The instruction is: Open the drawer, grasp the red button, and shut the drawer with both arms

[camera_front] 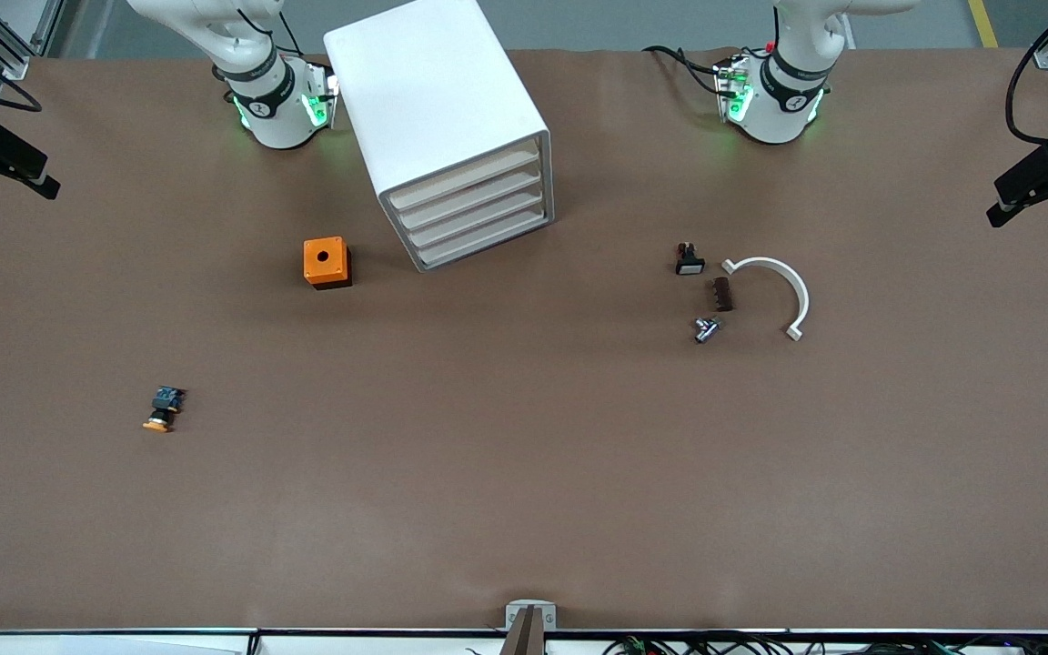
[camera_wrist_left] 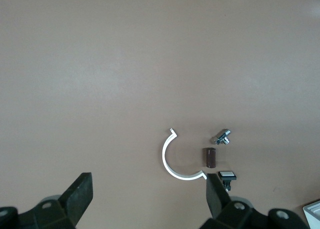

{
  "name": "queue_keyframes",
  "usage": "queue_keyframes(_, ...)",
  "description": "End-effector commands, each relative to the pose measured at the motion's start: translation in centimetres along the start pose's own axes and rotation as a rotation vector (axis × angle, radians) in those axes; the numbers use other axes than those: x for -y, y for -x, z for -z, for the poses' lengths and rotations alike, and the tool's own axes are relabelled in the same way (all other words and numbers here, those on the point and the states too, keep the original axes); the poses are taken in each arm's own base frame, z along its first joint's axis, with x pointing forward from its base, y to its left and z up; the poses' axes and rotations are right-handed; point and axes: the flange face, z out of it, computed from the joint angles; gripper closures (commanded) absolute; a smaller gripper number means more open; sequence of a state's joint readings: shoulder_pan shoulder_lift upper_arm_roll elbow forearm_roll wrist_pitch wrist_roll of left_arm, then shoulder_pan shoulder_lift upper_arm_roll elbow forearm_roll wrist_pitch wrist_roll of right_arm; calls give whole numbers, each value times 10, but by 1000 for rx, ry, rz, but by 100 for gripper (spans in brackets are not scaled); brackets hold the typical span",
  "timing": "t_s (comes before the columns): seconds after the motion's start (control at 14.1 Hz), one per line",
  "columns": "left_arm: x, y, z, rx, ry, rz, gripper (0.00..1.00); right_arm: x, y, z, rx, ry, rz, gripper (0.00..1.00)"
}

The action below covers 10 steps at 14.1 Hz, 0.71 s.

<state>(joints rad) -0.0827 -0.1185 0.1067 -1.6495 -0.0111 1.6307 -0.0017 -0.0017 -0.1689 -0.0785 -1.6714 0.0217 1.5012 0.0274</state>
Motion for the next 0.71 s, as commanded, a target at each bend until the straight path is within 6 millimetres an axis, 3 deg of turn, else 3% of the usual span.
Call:
queue_keyframes(0.0, -3, -2, 4, -2, -3, -1, 0, -4, 8, 2, -12, -3, 7, 0)
queue_keyframes(0.64, 2, -8, -8, 21, -7, -1, 1, -3, 7, 1, -3, -2, 8, 0)
